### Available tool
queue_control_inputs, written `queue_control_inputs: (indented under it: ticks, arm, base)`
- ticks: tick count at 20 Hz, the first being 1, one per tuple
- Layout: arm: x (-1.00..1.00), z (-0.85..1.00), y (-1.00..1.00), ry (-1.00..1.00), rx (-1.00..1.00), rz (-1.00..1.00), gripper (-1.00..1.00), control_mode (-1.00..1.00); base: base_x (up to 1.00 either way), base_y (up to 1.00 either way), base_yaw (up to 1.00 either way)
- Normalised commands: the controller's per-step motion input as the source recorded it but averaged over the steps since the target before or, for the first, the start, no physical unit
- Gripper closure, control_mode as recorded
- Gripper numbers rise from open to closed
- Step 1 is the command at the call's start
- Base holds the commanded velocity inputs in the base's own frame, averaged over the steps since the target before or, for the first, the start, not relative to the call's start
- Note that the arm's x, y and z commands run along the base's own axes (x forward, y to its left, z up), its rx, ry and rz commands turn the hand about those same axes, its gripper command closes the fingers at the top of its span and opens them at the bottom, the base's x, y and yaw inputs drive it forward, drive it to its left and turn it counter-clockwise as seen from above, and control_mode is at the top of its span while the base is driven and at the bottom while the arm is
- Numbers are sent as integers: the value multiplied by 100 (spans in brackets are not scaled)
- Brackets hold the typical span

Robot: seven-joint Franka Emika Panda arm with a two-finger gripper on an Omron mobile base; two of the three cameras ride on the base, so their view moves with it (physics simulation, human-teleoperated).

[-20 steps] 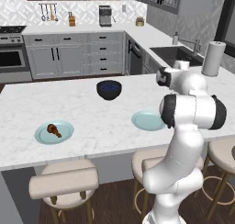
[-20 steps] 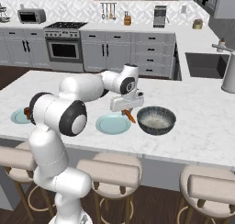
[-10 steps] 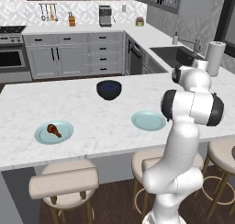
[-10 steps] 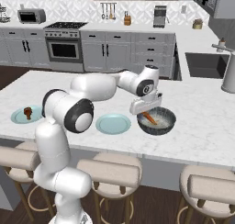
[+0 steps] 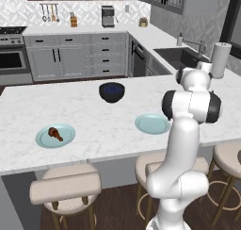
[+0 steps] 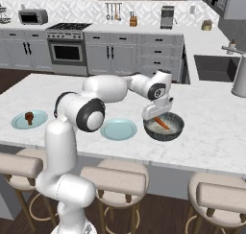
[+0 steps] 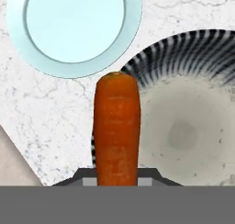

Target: Pick the chicken drumstick and carrot from their plates and place them in the bowl. Then put the bowl in the fridge.

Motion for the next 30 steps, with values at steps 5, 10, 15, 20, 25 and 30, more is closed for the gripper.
queue_control_inputs:
  ticks: [5, 10, 15, 20, 25, 30]
  arm:
    - [24, -28, -2, 0, 0, 3, 100, -100]
    - [21, -26, -7, 1, 0, 3, -100, -100]
    - [0, -8, -1, 0, 0, 7, -100, -100]
    - [0, -2, 0, 3, 4, 8, -100, -100]
    - [-46, 70, 17, 0, 4, 1, -100, -100]
    - [-93, 77, 88, -6, 1, -1, -100, -100]
  base:
    - [0, 0, 0]
    - [0, 0, 0]
    - [0, 0, 0]
    - [0, 0, 0]
    - [0, 0, 0]
    - [0, 0, 0]
